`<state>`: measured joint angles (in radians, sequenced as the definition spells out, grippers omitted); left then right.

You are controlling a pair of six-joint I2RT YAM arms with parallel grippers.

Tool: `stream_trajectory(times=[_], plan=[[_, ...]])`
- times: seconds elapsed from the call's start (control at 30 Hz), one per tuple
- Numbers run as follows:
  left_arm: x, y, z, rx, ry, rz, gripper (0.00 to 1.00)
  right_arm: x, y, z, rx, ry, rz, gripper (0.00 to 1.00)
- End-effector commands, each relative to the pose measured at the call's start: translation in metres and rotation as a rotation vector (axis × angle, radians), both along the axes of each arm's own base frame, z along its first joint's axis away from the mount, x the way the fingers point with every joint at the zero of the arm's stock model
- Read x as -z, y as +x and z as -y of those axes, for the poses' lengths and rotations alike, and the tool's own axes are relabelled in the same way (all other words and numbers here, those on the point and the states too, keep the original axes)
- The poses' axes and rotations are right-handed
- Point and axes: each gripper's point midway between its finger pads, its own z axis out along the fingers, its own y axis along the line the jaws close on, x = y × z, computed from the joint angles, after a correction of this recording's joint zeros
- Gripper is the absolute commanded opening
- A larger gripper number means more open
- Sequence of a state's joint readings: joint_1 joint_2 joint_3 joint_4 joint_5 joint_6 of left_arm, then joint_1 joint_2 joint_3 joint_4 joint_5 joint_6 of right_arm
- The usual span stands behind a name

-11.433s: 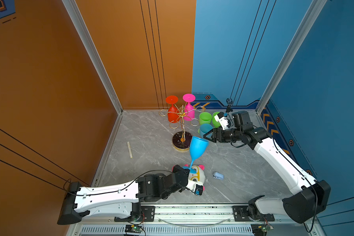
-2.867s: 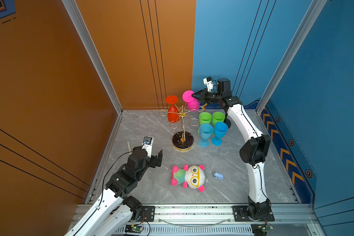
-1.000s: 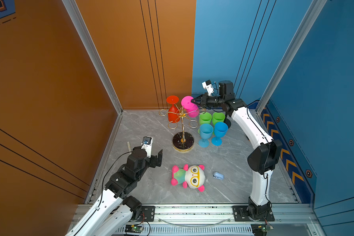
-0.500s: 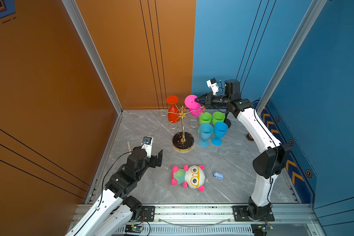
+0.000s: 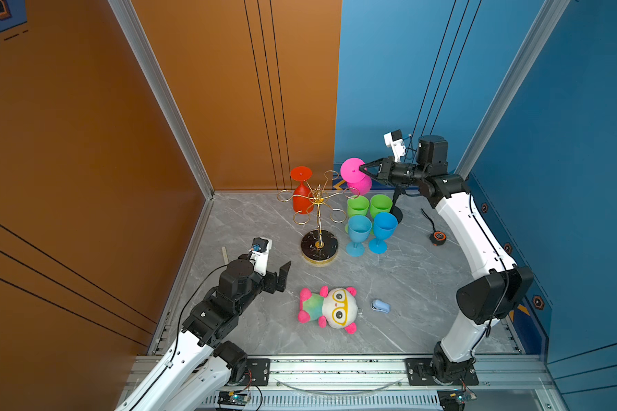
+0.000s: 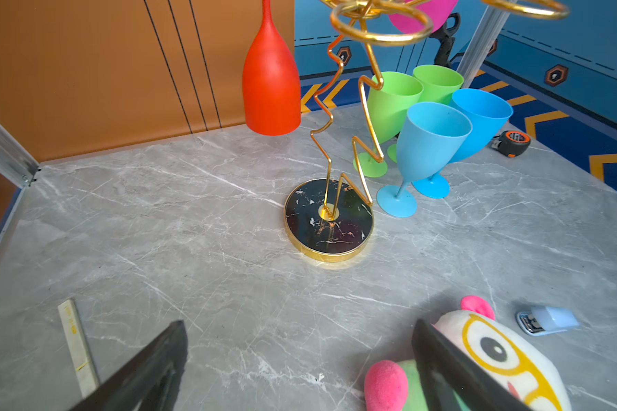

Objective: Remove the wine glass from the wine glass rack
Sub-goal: 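Pull the pink glass off the rack toward the robot with the right gripper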

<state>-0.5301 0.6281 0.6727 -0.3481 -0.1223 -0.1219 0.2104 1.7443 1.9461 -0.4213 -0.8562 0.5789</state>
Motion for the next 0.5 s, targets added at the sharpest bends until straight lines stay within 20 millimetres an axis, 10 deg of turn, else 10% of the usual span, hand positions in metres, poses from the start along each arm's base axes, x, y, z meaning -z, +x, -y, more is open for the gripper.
stream_trajectory(times=[0.0,0.47], plan=[[-0.005,-0.004,0.016,0.091,-0.063,0.013,0.98,-0.015,-0.017,0.015,0.035,-0.041,0.066,0.00],[-0.070,-0.034,0.062,0.352,-0.347,0.004,0.93,0.000,-0.149,0.042,0.067,-0.387,0.200,0.00]])
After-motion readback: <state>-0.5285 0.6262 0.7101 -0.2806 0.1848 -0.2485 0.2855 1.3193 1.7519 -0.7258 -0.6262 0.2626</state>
